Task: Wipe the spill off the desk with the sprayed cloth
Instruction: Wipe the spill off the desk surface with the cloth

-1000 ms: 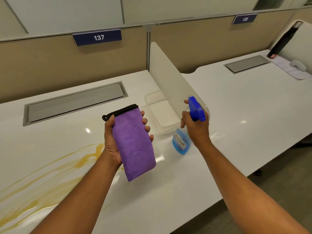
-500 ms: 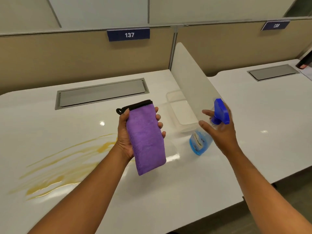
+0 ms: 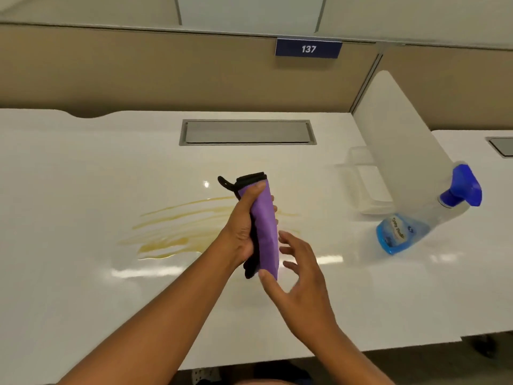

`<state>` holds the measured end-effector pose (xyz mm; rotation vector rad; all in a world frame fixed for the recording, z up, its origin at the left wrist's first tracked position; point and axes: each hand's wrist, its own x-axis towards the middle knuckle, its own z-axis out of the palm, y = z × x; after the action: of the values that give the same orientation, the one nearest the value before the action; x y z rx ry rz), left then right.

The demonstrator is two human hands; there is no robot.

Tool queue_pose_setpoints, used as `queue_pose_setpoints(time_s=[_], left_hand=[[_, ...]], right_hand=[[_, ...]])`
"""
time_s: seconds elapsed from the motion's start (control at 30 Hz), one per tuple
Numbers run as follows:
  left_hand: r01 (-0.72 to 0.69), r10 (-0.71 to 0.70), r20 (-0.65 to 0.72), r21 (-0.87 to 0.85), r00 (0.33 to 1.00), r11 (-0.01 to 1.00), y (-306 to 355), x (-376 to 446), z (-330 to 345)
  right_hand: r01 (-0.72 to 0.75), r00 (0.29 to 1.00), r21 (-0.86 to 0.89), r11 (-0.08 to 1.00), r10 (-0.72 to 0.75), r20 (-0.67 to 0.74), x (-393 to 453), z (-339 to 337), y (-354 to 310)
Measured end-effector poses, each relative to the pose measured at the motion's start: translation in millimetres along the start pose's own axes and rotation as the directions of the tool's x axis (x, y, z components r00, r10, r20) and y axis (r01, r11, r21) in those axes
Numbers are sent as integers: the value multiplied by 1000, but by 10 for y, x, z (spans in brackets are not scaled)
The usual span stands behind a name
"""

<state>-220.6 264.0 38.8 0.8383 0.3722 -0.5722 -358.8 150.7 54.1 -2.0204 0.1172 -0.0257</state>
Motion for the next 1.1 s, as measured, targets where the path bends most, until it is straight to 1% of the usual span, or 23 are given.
queue_pose_setpoints(time_s=[0.07,0.1,0.17,0.2,0.27,0.33,0.4,0.5,0.57,0.63,0.7,0.77,0.83,0.9,0.97,1.03,1.07,1.1], left_hand=[[-13,16,-84,33,996,999,16,-124,-63],[-40,48,-115,70,992,997,20,-161,-105],[-112,137,-165,152,977,982,51,-193,-177],[-124,160,-187,192,969,974,69,-193,-220],[-89,138,-236,209,962,974,89,-201,-306],[-20,67,-270,174,961,985,120,-246,-351],[10,47,-302,185,952,983,177,-316,-354],[-27,121,-360,256,925,966,287,-342,-411],[-17,132,-372,297,919,955,324,-287,-510],[20,89,-360,288,929,958,320,-275,-569],[49,55,-366,269,929,962,285,-277,-609],[47,41,-381,219,924,975,225,-242,-636],[36,58,-434,207,899,978,117,-185,-677],[67,65,-500,241,863,968,-2,-115,-724],[132,39,-563,261,826,956,-111,-82,-780],[182,-1,-597,244,802,953,-165,-100,-861],[191,-10,-604,237,797,952,-169,-134,-918],[190,-3,-604,246,797,951,-164,-183,-976]], right_hand=[[0,997,41,999,-2,71,180,205,-160],[-11,996,63,998,5,88,261,279,-213],[-23,995,88,996,14,104,377,402,-259],[-29,995,91,995,20,95,410,457,-250],[-54,997,89,995,50,53,466,554,-202],[-100,995,87,991,99,14,526,604,-144],[-165,986,119,979,165,8,613,592,-82],[-233,972,155,960,227,56,773,459,-33],[-239,968,95,966,230,102,914,345,-11],[-228,955,0,974,223,195,1098,242,1],[-197,928,-100,975,219,301,1323,168,35],[-120,892,-232,965,207,402,1548,125,73],[-12,855,-326,945,179,486,1753,138,122],[89,830,-406,909,158,535,1895,236,218],[206,832,-514,833,127,540,1960,411,393],[312,881,-676,667,63,469,1935,590,583],[339,906,-722,603,-2,424,1893,668,664],[375,912,-720,584,-91,400,1840,737,740]])
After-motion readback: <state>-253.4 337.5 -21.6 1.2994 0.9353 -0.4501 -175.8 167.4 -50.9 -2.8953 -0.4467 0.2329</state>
